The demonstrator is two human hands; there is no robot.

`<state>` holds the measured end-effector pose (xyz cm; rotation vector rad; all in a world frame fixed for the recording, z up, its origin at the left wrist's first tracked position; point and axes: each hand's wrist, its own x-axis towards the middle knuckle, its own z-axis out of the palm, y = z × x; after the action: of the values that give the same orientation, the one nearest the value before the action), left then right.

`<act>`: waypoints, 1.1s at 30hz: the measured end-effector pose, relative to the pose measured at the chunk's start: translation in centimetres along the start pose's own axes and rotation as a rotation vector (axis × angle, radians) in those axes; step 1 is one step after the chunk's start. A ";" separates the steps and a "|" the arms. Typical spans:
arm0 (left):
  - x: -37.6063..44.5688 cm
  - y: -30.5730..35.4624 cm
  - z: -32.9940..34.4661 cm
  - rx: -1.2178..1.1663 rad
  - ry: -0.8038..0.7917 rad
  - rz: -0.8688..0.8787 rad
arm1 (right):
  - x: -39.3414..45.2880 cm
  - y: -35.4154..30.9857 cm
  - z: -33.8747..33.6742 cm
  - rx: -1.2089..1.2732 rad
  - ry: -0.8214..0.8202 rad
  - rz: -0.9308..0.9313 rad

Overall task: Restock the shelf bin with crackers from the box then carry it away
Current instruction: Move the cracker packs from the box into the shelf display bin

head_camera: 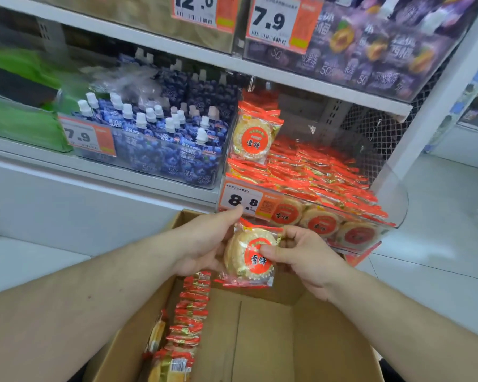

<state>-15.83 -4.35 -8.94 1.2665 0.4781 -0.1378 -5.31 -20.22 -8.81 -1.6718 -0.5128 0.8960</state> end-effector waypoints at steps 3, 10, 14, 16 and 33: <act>-1.0 1.1 0.3 0.055 -0.021 0.144 | -0.1 -1.4 0.1 -0.040 0.137 -0.088; -2.0 3.4 0.5 0.057 0.119 0.511 | -1.0 -6.2 -0.2 -0.095 -0.005 -0.176; -1.8 4.5 -0.4 0.219 0.467 0.737 | 0.9 -9.8 -1.3 -0.095 0.218 -0.343; -1.4 4.7 -1.1 0.267 0.572 0.734 | 2.6 -11.1 -1.6 -0.118 0.325 -0.407; 0.1 3.9 -0.9 0.188 0.466 0.543 | 9.5 -9.5 1.8 -0.616 0.615 -0.268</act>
<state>-14.53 -2.32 -5.70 1.5763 0.5068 0.5934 0.22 -9.38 -2.78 -2.2383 -0.5937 -0.0152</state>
